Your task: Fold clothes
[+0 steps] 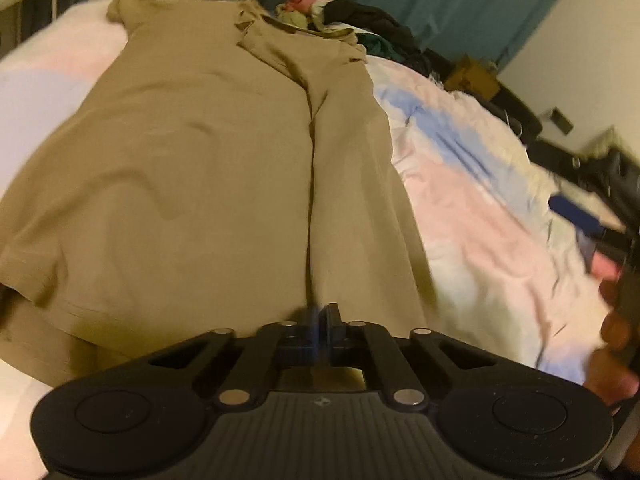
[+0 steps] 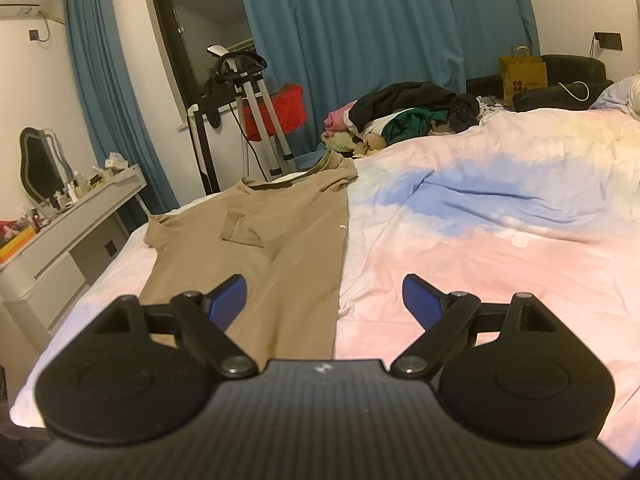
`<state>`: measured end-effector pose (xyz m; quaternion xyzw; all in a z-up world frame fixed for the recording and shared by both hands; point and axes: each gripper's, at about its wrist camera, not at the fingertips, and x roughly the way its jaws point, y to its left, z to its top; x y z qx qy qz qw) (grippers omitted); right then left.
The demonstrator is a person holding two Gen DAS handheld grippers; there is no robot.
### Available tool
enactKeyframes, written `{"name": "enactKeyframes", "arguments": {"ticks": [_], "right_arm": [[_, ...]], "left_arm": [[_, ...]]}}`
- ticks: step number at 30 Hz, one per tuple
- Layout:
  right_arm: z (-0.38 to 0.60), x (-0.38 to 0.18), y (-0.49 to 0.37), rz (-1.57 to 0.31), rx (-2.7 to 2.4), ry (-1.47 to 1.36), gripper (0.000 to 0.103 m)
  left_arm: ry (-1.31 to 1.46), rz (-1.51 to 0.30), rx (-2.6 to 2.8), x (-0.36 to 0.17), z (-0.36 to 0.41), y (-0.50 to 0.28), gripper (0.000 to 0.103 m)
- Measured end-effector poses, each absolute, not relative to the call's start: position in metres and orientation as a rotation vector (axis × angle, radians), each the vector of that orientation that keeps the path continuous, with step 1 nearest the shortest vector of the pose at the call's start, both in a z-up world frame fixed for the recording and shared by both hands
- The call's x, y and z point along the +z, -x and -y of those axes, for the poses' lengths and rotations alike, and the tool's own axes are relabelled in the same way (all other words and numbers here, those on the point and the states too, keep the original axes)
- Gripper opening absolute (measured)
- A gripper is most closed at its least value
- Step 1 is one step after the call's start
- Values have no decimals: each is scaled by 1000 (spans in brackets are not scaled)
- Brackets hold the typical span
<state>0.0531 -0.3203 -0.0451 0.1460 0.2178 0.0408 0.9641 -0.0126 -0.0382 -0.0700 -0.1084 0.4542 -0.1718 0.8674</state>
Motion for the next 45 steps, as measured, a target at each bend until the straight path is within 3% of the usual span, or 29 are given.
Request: {"name": "enactKeyframes", "arguments": {"ticks": [8,11,13,16,25,34,45], "right_arm": [[320,-43,-49,-432,92,-302,86],[320,-42,-47,-424,95,-306,86],[321,-41,-46,-418,98,-312,86],[322,-39,-44,-408,104,-326,86],[327,-34,-41,-352,100,-366,86],[324,-33,-37,-309,77,-339,86],[319,-37,-43,-304,45,-331,86]], "left_arm": [[64,-890,-289,-65,53,33,3],[20,-829,-284,-52,57,42,19],[5,-787,-274,-43,58,47,42],[-11,-729,-248,-29,60,44,67],[-47,-544,-194,25,64,31,91],[-58,-426,-178,55,78,-1,97],[-39,-421,-217,26,67,6,99]]}}
